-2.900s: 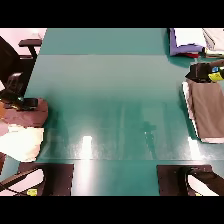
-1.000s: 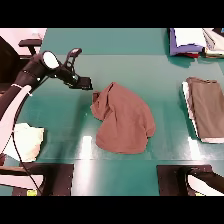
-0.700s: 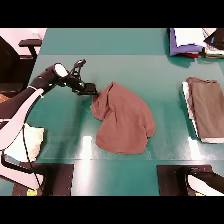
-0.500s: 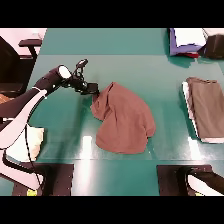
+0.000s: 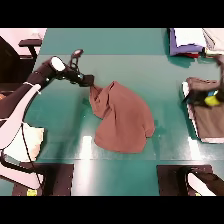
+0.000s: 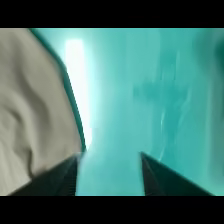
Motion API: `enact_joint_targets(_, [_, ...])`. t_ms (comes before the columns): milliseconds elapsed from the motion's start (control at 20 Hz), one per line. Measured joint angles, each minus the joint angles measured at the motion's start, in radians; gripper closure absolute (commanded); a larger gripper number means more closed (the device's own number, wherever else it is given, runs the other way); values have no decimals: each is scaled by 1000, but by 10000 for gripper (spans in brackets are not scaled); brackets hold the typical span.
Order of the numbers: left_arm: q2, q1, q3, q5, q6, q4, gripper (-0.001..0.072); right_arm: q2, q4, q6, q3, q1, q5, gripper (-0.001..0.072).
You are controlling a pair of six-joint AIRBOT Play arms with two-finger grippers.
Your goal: Fold the shirts.
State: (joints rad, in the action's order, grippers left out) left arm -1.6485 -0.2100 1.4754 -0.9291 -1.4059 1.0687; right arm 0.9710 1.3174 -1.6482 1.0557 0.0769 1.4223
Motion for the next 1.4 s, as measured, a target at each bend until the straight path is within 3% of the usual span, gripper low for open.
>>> enact_joint_targets(250, [53, 17, 57, -43, 1, 63, 684, 54, -226, 74, -324, 25, -138, 260])
enact_joint_targets(500, [66, 21, 68, -68, 1, 84, 684, 209, -431, 162, -422, 153, -296, 265])
enact_joint_targets(550, [67, 21, 69, -71, 1, 86, 684, 238, -470, 173, -417, 180, -317, 324])
enact_joint_targets(600, [68, 21, 70, -72, 1, 86, 684, 267, -491, 183, -407, 206, -333, 476])
enact_joint_targets(700, [68, 21, 71, -75, 1, 89, 684, 311, -494, 198, -373, 239, -370, 691])
enact_joint_targets(1000, [126, 21, 133, -91, 1, 127, 684, 274, -348, 194, -160, 223, -373, 693])
enact_joint_targets(1200, [271, 21, 240, -82, 1, 167, 684, 131, -196, 174, 74, 90, -283, 693])
enact_joint_targets(1400, [467, 21, 333, -59, 1, 180, 684, -18, -139, 176, 322, -48, -208, 692])
